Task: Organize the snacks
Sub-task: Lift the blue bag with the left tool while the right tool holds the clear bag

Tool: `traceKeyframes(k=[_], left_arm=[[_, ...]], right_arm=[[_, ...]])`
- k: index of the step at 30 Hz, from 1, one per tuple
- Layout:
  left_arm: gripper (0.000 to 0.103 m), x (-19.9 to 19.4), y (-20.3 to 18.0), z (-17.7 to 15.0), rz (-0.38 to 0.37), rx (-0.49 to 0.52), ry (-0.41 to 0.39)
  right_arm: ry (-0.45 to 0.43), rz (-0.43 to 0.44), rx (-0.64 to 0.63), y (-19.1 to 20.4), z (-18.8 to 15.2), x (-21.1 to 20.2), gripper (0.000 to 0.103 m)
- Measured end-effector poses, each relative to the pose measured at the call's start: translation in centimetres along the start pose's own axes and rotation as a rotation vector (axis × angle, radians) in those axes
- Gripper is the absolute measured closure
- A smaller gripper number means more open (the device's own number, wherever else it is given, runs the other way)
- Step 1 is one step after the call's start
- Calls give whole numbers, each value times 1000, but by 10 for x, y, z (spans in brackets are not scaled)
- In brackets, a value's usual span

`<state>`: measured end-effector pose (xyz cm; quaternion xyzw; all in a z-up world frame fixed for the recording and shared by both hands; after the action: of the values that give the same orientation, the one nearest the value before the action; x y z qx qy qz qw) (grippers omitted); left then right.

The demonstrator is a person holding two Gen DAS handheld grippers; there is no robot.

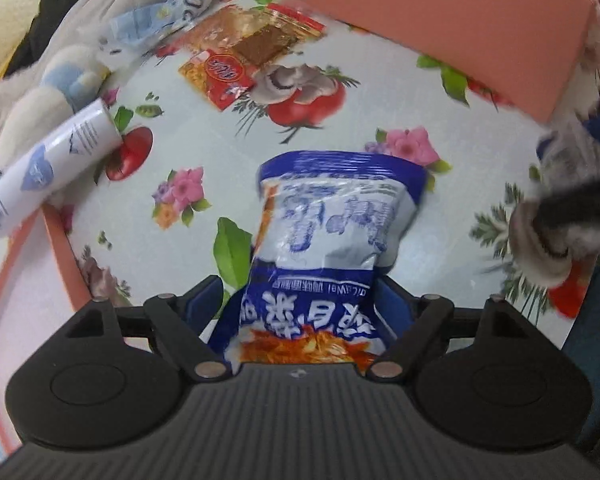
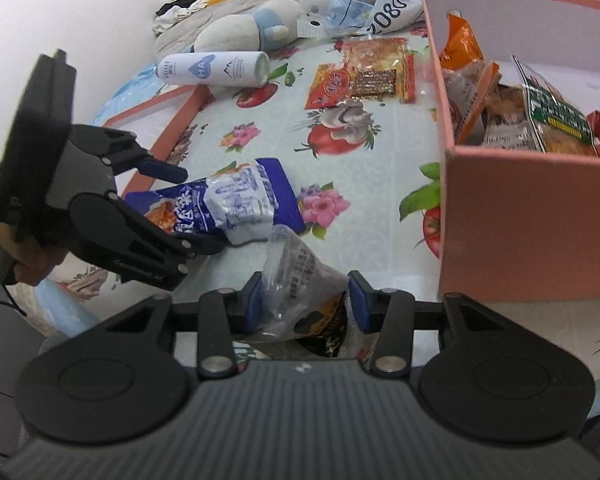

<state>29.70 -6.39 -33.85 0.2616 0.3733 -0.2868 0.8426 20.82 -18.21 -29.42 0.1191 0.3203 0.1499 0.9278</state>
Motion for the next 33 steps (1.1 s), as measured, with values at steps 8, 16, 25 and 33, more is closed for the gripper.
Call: traceKeyframes(k=[8, 16, 25, 33], left_arm=[[37, -6, 5, 5, 27, -229, 11], [39, -41, 4, 20, 95, -440, -38], [39, -98, 2, 38, 148, -687, -136], [39, -129, -2, 46, 149, -780, -185]], right_arm=[[-31, -9, 11, 2, 6, -5, 56], [-94, -24, 47, 7, 20, -25, 56], [-182, -26, 27, 12, 52, -56, 56], [-231, -41, 0, 16, 70, -72, 56]])
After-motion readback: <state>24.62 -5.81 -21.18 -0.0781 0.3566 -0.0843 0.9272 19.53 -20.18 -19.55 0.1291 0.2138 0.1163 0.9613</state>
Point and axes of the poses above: each gripper's, at about its wrist camera, not at the fingertips, and x roughly the way its jaws point, y to its left, z to its top, the point moved 9 cm from there along x, roughly the way its jaws point, and after that the axes turned 14 degrees about -y, right-handed, at the moved point
